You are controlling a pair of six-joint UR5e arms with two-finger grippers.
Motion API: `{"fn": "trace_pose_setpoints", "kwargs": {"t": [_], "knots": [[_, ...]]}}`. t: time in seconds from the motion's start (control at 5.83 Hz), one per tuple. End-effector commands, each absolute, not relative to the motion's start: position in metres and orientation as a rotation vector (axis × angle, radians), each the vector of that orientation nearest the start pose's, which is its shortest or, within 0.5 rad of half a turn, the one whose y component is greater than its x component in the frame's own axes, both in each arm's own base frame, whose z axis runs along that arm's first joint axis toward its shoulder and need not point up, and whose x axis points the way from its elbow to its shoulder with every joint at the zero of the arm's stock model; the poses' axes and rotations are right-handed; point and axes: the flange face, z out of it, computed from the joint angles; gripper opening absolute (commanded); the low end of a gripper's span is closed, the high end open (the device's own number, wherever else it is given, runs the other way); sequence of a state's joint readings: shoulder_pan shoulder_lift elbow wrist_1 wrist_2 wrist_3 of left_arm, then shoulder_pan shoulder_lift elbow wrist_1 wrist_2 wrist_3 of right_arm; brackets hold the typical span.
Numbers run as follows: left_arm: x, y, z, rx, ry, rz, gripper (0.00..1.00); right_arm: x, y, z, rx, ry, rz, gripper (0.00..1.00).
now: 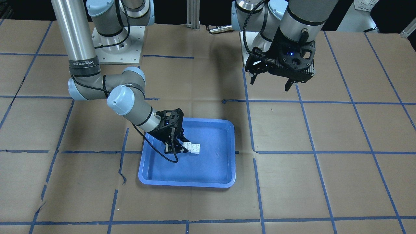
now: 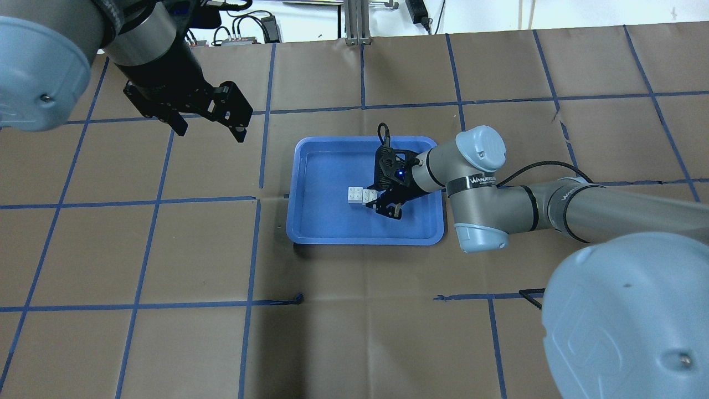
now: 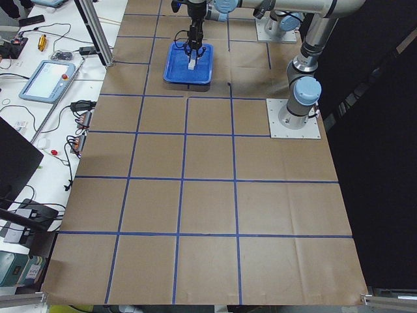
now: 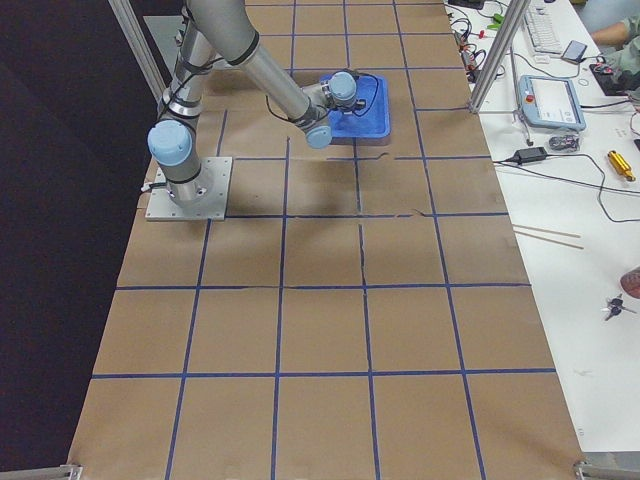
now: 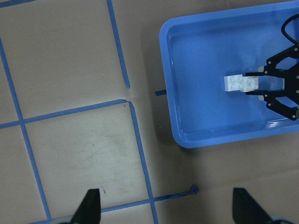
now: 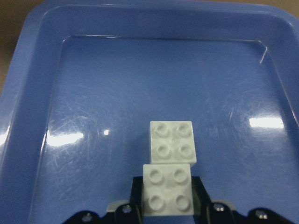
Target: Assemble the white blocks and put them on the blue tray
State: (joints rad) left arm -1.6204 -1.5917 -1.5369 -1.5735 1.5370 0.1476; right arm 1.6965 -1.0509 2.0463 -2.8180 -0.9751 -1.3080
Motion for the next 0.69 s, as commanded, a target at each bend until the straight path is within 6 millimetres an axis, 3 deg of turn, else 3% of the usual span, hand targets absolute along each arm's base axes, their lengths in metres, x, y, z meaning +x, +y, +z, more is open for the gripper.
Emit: {"fn": "trace_pose_setpoints", "kwargs": {"t": [0.0, 0.17, 0.51], "knots": [[-0.1606, -0.4943, 0.4945, 0.318, 3.154, -0.022, 0.99, 0.2563, -0.5134, 0.1469, -1.831, 1.956, -0.743, 0.55], [-0.1606, -0.4941, 0.4938, 0.321, 3.154, -0.019, 0.99, 0.2564, -0.5133, 0.1436, -1.827, 1.955, -0.736, 0.94], [-0.1607, -0.4944, 0.4953, 0.321, 3.154, -0.024, 0.99, 0.2565, -0.5157, 0.1471, -1.832, 1.958, -0.745, 1.00]]}}
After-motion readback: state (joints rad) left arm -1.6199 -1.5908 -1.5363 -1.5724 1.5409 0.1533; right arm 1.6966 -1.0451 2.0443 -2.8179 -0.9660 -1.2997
